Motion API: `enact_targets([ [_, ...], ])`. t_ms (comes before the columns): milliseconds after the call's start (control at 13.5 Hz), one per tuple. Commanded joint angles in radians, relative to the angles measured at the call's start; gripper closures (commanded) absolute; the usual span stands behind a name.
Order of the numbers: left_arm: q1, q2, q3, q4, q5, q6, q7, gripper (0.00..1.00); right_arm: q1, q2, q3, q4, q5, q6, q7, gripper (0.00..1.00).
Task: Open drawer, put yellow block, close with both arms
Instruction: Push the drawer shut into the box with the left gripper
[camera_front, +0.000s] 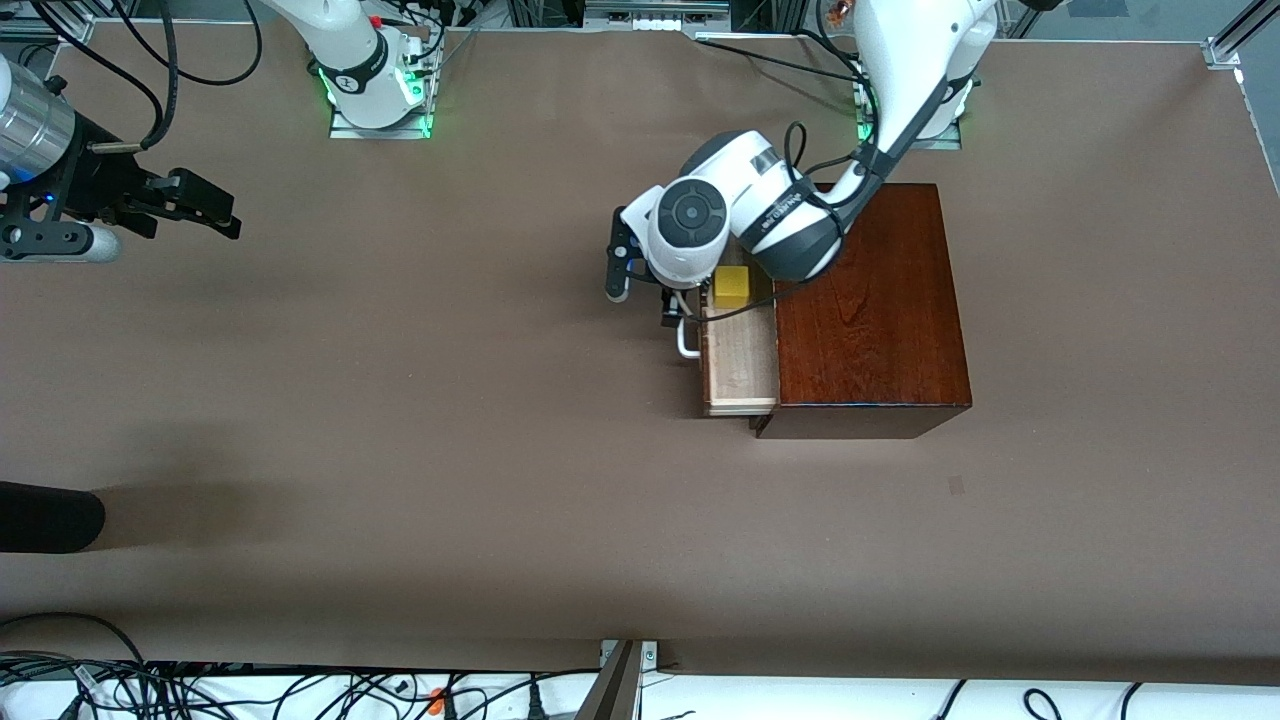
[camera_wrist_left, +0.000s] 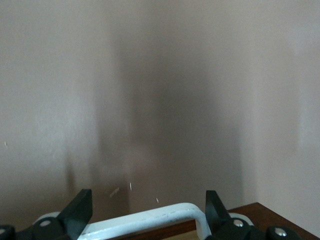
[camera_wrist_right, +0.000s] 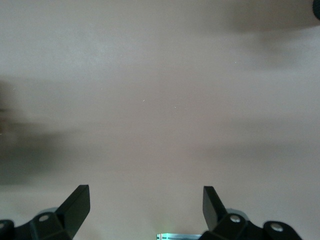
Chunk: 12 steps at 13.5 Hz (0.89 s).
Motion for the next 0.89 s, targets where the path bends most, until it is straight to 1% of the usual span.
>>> enact_targets([
  [0, 0.053, -0.036, 0.001, -0.004, 0.026, -0.087, 0.009, 0.00, -0.014, 0.013, 0.003, 0.026, -0.007, 0.025, 0.011, 0.00],
  [74, 0.080, -0.036, 0.001, -0.004, 0.032, -0.101, 0.010, 0.00, -0.017, 0.022, 0.002, 0.026, -0.007, 0.051, 0.010, 0.00],
  [221, 0.129, -0.036, 0.001, -0.006, 0.032, -0.124, 0.017, 0.00, -0.020, 0.023, 0.002, 0.026, -0.010, 0.059, 0.007, 0.00],
  [369, 0.145, -0.036, 0.003, -0.006, 0.032, -0.146, 0.017, 0.00, -0.020, 0.024, 0.003, 0.026, -0.030, 0.059, 0.013, 0.00],
  [812, 0.152, -0.043, 0.003, -0.009, 0.032, -0.160, 0.017, 0.00, -0.014, 0.029, 0.005, 0.026, -0.024, 0.059, 0.005, 0.00],
])
